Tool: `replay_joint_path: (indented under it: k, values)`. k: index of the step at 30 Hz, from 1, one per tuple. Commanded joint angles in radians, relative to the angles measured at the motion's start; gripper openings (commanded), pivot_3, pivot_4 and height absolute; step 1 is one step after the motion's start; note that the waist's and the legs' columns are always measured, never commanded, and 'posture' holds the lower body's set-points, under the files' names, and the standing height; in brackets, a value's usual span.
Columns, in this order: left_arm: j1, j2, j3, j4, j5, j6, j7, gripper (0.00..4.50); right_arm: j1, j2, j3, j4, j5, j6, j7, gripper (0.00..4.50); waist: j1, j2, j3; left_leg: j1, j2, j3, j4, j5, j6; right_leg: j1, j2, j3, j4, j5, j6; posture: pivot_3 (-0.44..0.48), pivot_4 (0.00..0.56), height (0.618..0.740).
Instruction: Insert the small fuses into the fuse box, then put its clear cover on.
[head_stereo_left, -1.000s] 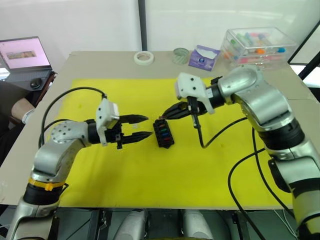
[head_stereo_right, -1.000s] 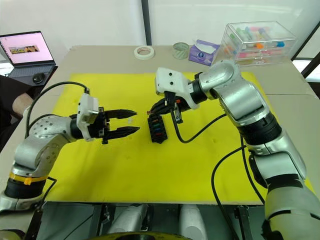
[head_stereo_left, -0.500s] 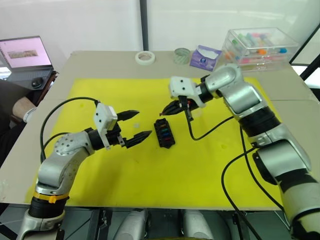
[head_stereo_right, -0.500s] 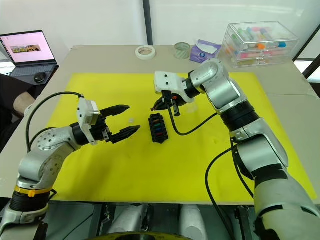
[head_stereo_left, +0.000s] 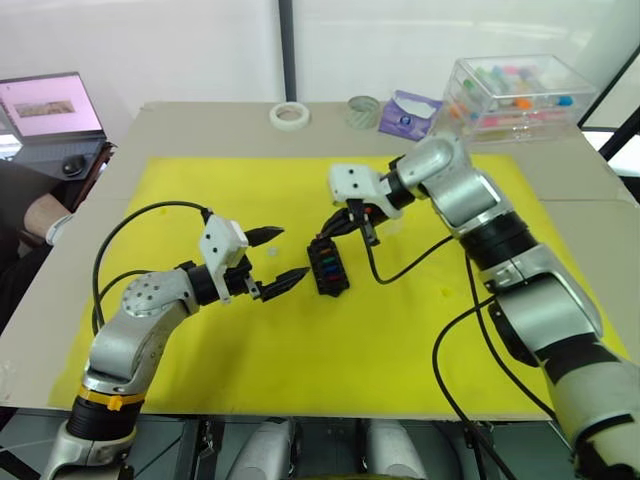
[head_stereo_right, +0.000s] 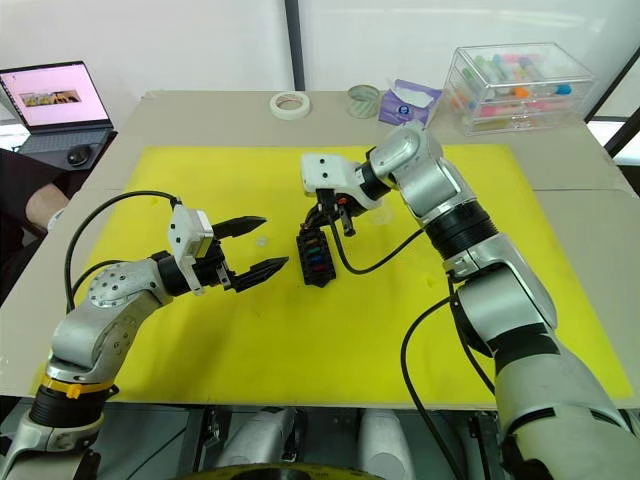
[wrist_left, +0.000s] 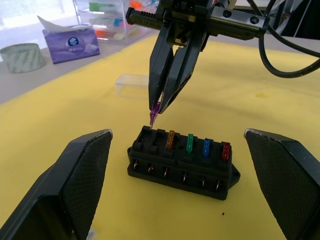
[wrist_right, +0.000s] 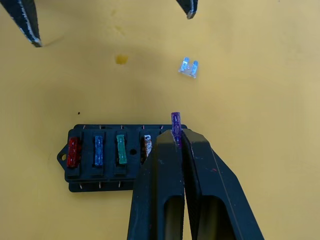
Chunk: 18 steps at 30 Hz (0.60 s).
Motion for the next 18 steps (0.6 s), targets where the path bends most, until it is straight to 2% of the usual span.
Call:
replay_joint_path:
  k: [1, 18]
  values:
    - [-0.007, 0.004, 0.02, -0.029, -0.006, -0.013, 0.004, 4.46, -0.023, 0.011, -0.008, -0.011, -0.009, -0.015, 0.012, 0.0, -0.001, 0.0, 0.0, 0.0, 0.0, 0.0, 0.0, 0.0, 0.0, 0.0, 0.0, 0.0, 0.0, 0.0, 0.0, 0.0, 0.15, 0.74]
    - [0.013, 0.019, 0.024, -0.045, -0.003, -0.012, 0.009, 4.46, -0.008, 0.034, -0.002, 0.028, -0.057, -0.036, 0.002, 0.0, -0.003, 0.0, 0.0, 0.0, 0.0, 0.0, 0.0, 0.0, 0.0, 0.0, 0.0, 0.0, 0.0, 0.0, 0.0, 0.0, 0.15, 0.74]
